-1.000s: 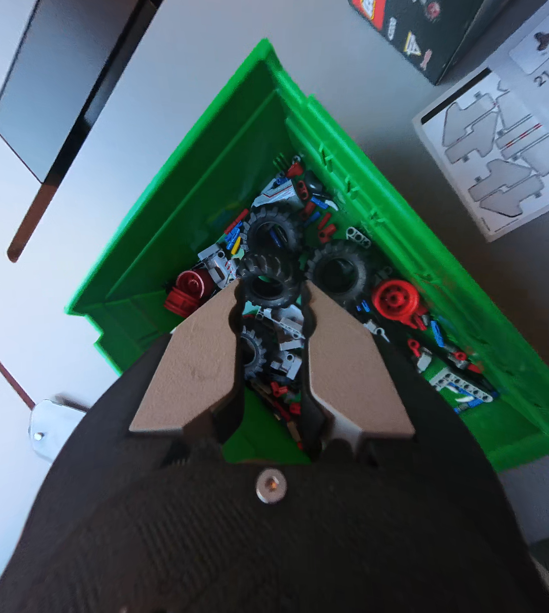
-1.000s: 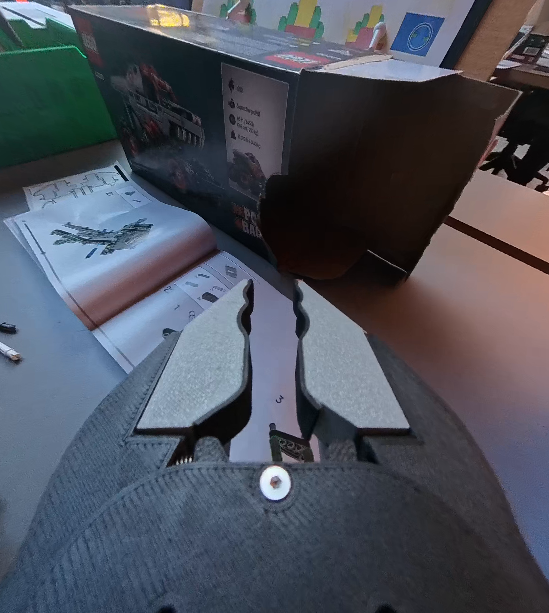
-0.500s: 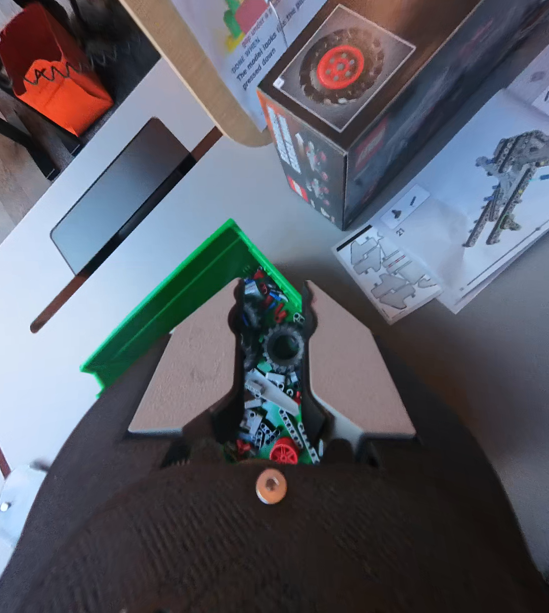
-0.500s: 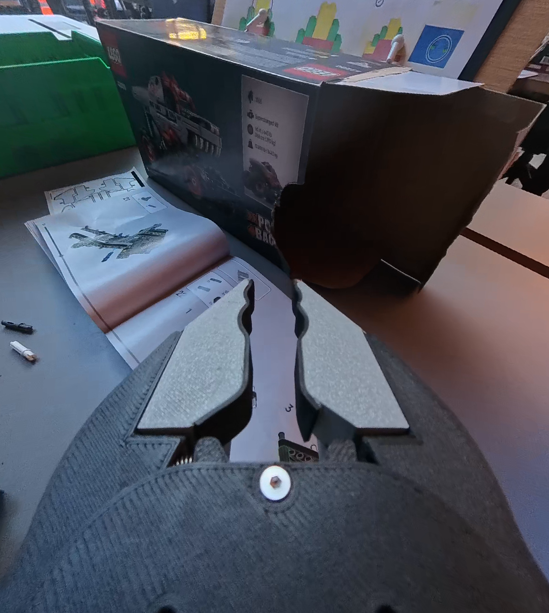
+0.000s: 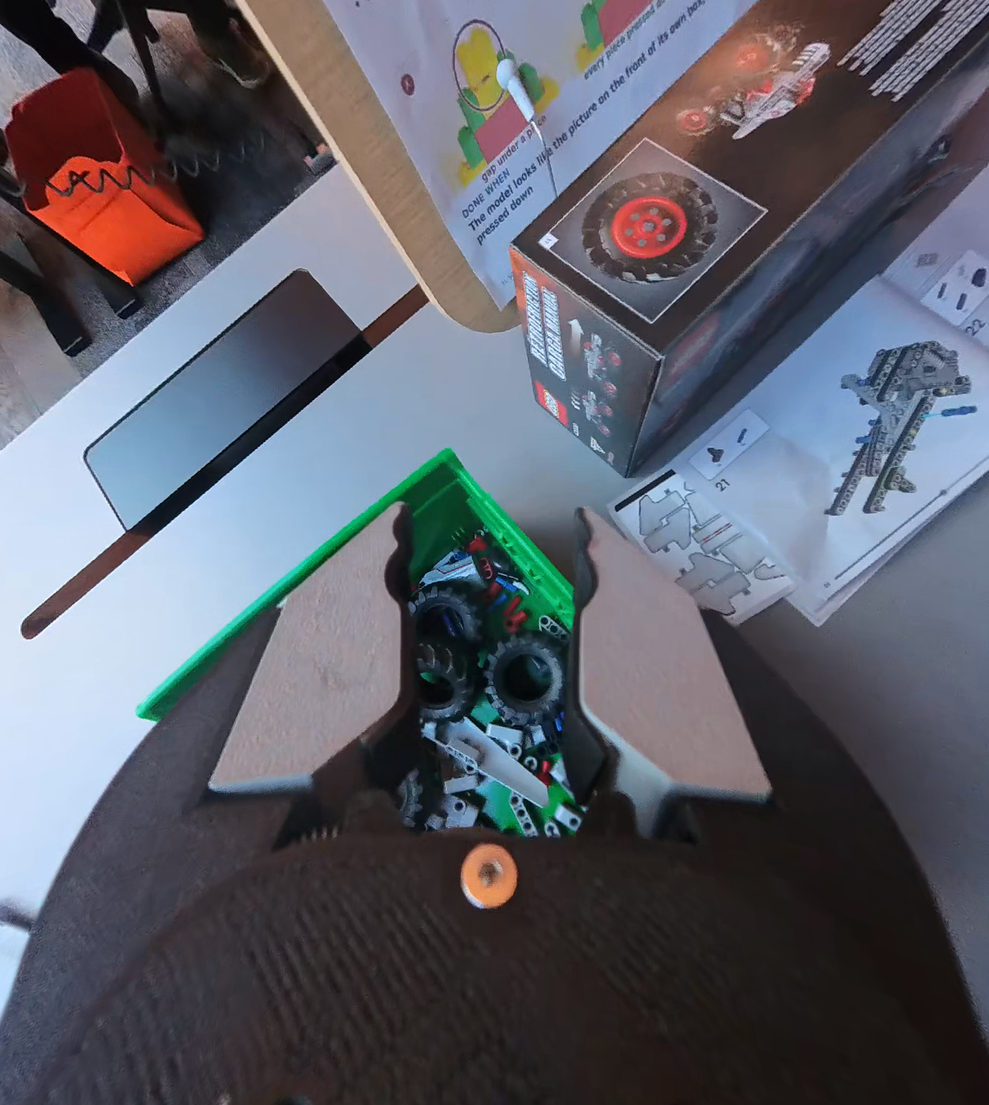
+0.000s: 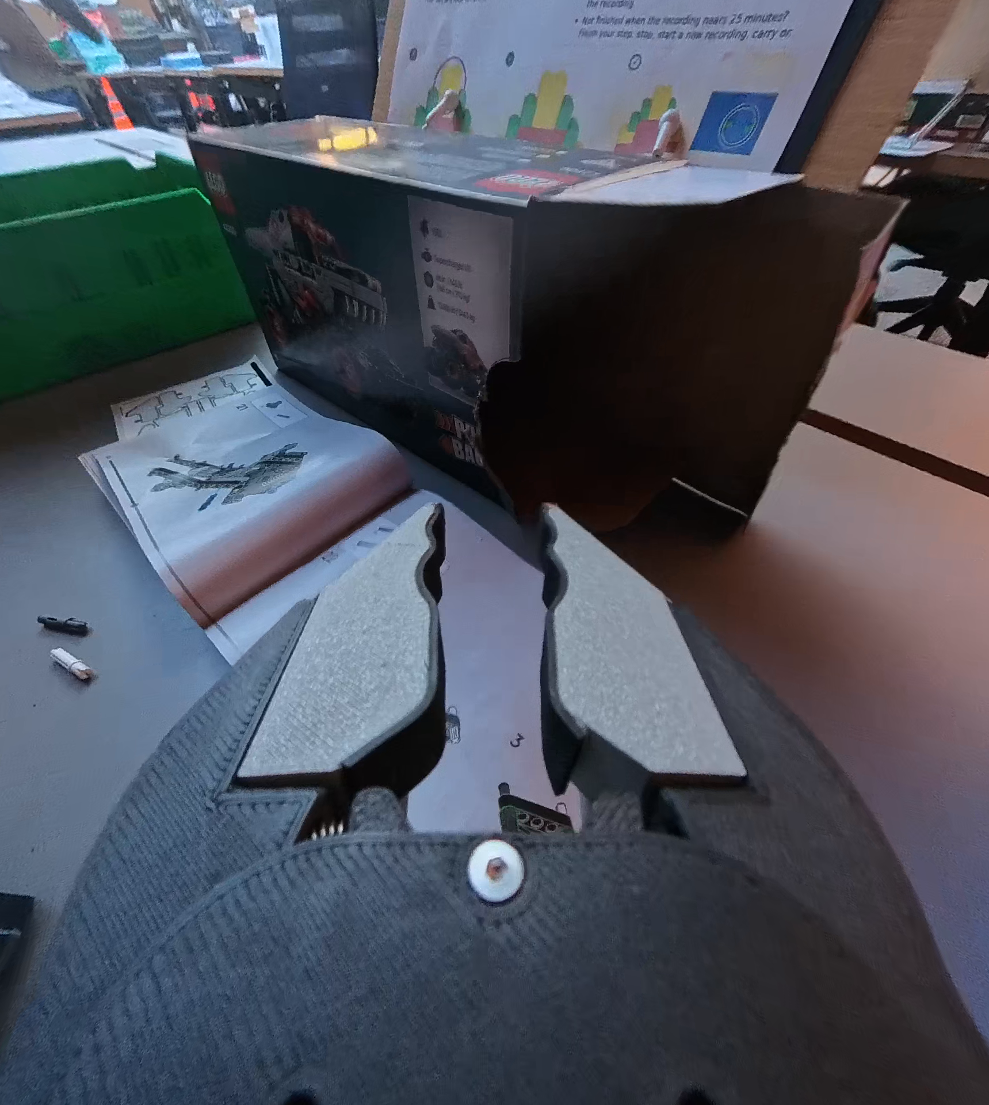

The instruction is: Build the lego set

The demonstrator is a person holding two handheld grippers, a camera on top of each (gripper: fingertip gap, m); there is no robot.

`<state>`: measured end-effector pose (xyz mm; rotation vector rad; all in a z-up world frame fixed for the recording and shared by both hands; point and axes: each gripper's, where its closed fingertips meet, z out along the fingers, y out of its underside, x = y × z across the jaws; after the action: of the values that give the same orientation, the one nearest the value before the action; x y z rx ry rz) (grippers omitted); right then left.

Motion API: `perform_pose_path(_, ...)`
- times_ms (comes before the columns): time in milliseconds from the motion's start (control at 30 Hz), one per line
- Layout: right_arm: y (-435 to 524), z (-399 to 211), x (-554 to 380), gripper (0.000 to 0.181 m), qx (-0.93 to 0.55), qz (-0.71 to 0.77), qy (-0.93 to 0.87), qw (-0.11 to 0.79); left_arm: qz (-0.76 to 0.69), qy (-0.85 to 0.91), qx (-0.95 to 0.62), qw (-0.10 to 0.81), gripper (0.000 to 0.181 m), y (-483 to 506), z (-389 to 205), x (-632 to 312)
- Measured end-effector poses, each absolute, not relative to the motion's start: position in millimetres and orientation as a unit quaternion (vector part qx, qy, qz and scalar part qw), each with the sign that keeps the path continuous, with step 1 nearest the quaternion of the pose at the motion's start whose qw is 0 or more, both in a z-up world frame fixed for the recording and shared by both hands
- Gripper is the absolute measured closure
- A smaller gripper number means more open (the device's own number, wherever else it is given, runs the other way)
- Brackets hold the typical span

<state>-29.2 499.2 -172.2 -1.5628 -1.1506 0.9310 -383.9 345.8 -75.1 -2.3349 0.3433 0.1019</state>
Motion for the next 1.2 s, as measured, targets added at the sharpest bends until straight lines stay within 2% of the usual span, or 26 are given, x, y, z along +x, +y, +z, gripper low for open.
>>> perform_pose_path(533,511,-151,-11,0.149,-0.633,0.448,-0.404,0.485,0.063,0.126,-0.918,0.372,0.128,353,-85,-394)
perform_pose_path(1200,505,-156,-16,0.149,-0.634,0.435,-0.424,0.479,0.064,0.126,-0.923,0.358,0.128,352,-90,-395)
